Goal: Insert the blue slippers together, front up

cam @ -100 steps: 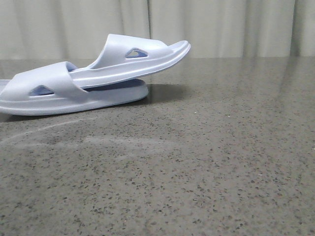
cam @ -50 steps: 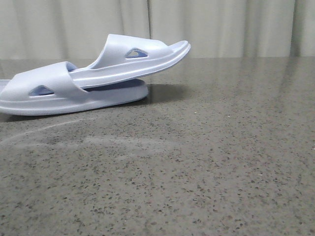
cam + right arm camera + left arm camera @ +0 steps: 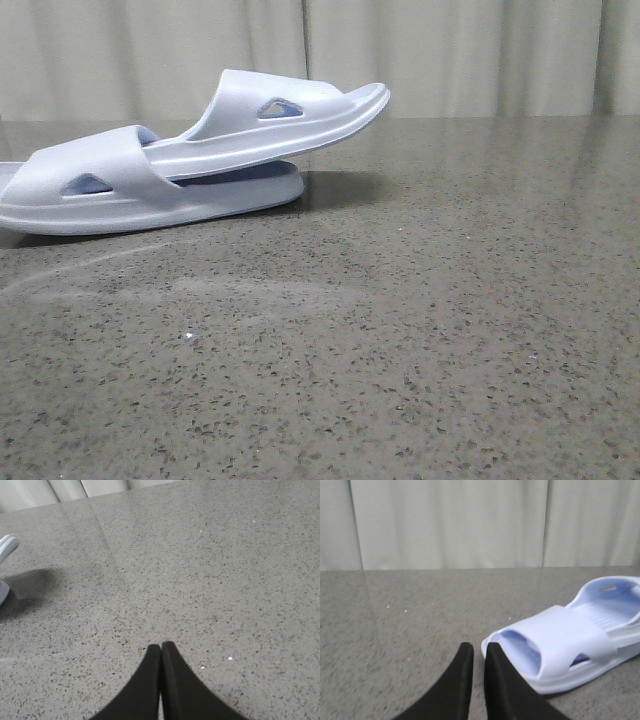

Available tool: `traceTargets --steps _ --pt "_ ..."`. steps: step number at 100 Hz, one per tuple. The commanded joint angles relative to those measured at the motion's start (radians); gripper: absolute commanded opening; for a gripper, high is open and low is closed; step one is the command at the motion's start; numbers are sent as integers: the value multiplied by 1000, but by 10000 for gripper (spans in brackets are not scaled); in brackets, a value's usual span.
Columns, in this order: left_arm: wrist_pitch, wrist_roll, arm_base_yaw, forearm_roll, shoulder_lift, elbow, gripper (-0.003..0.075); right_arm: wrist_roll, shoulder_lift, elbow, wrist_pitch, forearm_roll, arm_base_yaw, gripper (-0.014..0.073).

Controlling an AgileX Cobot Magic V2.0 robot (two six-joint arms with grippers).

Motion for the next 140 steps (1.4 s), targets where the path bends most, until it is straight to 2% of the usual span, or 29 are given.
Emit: traceTargets --steps 1,16,22,25,42,58,98,116,140 --pt "0 -130 79 132 -80 16 15 -12 -4 -28 -15 19 0 -85" --pt "82 -184 194 189 -198 80 15 -12 -4 -28 -15 19 0 -85" --pt "88 -216 198 217 -225 109 15 -12 -4 -28 -15 19 0 -85" --pt "138 -235 198 240 -236 107 15 -12 -4 -28 -15 19 0 -85" --pt "199 -235 200 256 -263 107 15 -12 -4 -28 -14 19 0 -85" --pt "196 -235 200 148 -263 107 15 -12 -4 -28 -14 19 0 -85" --pt "196 -235 200 150 -263 107 15 -12 -4 -28 -20 19 0 -85" --pt "196 -235 200 150 -263 107 15 -12 -129 -22 -51 22 100 -85" --pt "196 -235 200 150 -263 107 15 -12 -141 -22 -25 22 103 -85"
